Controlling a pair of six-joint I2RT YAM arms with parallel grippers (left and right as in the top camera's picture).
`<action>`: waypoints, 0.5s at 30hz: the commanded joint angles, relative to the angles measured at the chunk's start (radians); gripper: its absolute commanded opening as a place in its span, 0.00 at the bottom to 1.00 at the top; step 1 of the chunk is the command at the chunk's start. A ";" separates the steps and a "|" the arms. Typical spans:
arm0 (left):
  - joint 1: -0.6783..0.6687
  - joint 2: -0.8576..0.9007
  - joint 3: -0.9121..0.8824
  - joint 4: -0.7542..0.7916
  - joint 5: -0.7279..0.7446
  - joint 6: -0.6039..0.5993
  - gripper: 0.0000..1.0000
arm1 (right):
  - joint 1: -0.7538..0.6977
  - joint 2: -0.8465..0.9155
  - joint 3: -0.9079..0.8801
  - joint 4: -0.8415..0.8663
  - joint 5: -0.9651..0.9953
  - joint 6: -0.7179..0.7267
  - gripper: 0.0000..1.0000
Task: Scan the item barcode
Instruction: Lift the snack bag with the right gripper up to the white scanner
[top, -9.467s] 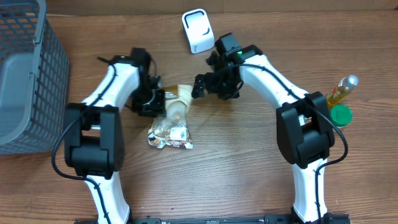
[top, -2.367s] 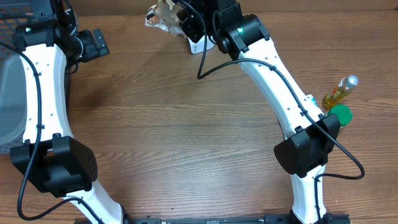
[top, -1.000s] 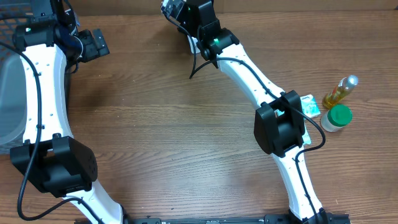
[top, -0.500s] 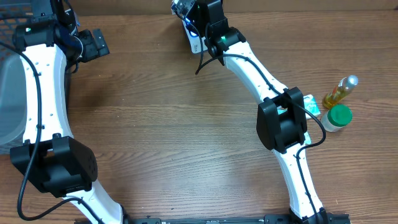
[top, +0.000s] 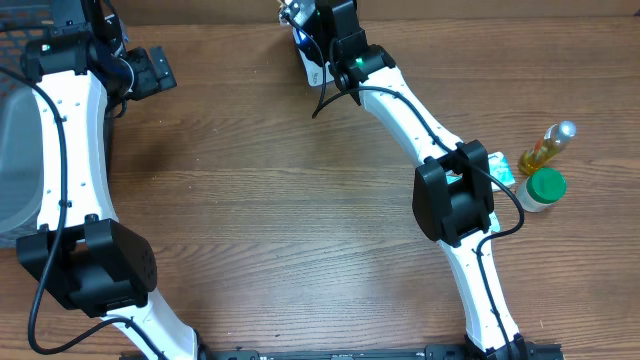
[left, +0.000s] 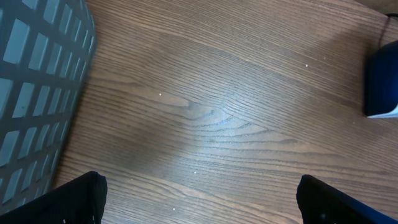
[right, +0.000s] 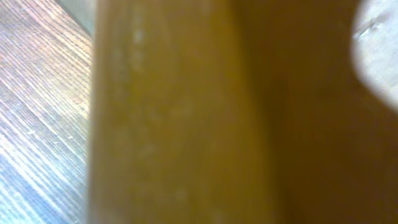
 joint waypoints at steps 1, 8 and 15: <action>-0.007 -0.003 0.015 0.002 -0.006 -0.010 0.99 | 0.006 0.016 0.005 -0.068 -0.064 0.056 0.04; -0.007 -0.003 0.015 0.002 -0.007 -0.010 1.00 | 0.006 0.016 0.005 -0.106 -0.134 0.056 0.04; -0.007 -0.003 0.015 0.003 -0.006 -0.010 1.00 | 0.006 0.016 0.005 -0.117 -0.134 0.056 0.04</action>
